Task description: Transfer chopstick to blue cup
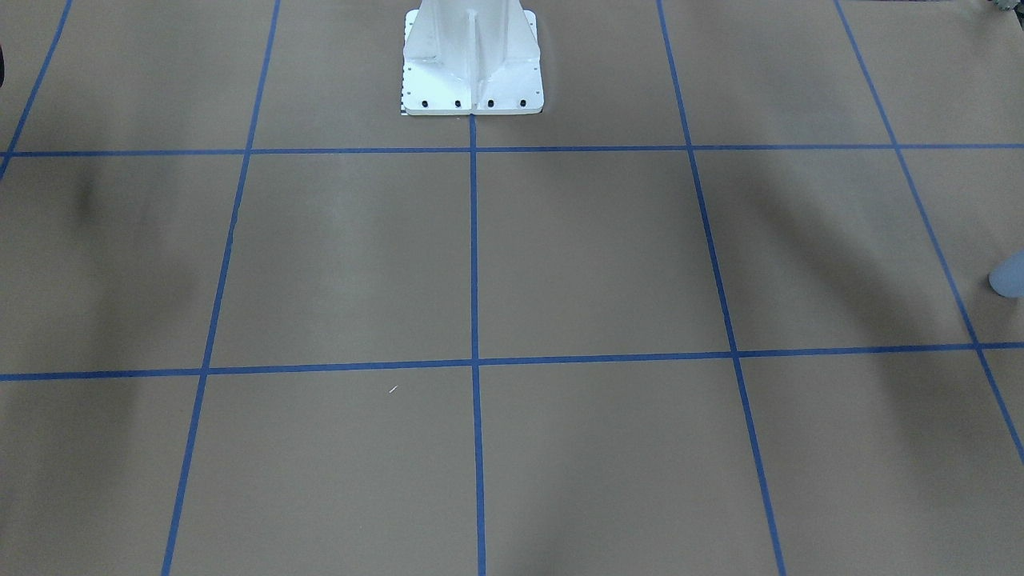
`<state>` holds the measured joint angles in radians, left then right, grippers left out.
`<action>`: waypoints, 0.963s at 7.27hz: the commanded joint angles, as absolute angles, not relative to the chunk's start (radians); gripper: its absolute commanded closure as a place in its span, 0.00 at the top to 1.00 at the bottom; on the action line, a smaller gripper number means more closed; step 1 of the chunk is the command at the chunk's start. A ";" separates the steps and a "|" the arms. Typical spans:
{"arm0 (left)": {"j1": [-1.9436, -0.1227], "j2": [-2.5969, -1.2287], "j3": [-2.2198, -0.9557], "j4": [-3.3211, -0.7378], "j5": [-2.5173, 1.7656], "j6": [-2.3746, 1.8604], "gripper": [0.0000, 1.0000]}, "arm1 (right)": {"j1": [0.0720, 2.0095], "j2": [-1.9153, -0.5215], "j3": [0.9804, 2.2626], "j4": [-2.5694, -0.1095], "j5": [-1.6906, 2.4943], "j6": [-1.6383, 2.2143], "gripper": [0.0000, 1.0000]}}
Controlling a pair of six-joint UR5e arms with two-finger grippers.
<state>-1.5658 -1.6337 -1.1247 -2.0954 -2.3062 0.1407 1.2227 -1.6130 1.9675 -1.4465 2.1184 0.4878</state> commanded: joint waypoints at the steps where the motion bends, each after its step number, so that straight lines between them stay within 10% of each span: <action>1: -1.563 -1.628 -1.126 -2.095 -2.365 0.140 0.56 | 1.221 -1.612 1.967 -1.447 2.118 0.488 1.00; 4: -1.554 -1.628 -1.126 -2.092 -2.430 0.140 0.51 | 1.221 -1.611 1.964 -1.447 2.118 0.488 1.00; 7: -1.554 -1.628 -1.127 -2.091 -2.430 0.140 0.00 | 1.220 -1.609 1.953 -1.447 2.117 0.488 1.00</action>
